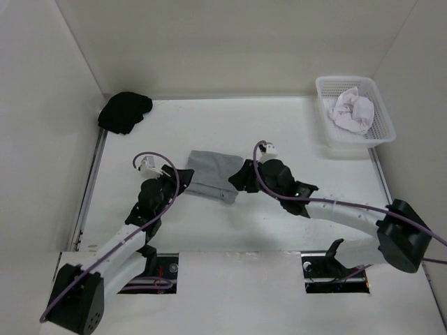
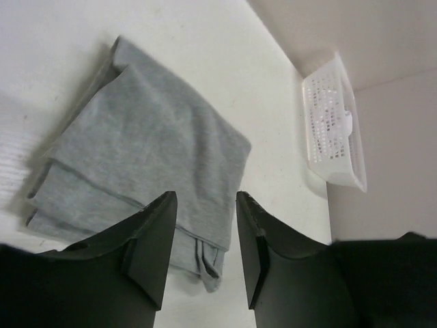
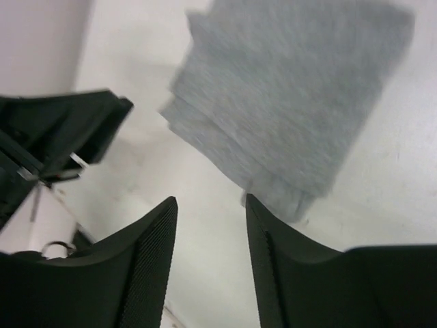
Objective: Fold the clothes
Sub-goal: Fold the tank top
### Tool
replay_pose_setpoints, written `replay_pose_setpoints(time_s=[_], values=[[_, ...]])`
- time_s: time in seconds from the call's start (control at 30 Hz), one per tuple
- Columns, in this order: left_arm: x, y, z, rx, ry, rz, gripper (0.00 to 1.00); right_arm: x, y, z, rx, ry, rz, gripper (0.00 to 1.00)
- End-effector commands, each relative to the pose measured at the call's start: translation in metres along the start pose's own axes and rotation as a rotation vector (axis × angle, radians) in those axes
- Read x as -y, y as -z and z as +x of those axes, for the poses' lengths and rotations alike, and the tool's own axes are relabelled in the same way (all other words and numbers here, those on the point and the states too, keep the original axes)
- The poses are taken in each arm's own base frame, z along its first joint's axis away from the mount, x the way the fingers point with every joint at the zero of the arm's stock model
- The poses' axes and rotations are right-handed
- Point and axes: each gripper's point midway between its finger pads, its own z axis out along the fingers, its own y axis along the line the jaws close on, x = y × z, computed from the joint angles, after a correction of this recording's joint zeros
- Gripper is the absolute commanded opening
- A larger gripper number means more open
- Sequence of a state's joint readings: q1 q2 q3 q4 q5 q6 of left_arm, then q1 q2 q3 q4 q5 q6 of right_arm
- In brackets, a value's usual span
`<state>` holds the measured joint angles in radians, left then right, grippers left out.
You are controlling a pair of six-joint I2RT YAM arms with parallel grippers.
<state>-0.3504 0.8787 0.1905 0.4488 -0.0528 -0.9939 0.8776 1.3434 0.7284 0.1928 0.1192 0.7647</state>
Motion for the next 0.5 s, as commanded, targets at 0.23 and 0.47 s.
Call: replay_pose_setpoints(time_s=[0.23, 0.47], values=[[0.027, 0.022, -0.062, 0.101, -0.330, -0.175, 0.51, 0.071, 0.046, -0.125, 0.467, -0.026, 0.145, 0.50], [-0.015, 0.035, -0.069, 0.096, -0.237, -0.324, 0.56, 0.143, 0.074, -0.128, 0.610, -0.117, 0.265, 0.68]])
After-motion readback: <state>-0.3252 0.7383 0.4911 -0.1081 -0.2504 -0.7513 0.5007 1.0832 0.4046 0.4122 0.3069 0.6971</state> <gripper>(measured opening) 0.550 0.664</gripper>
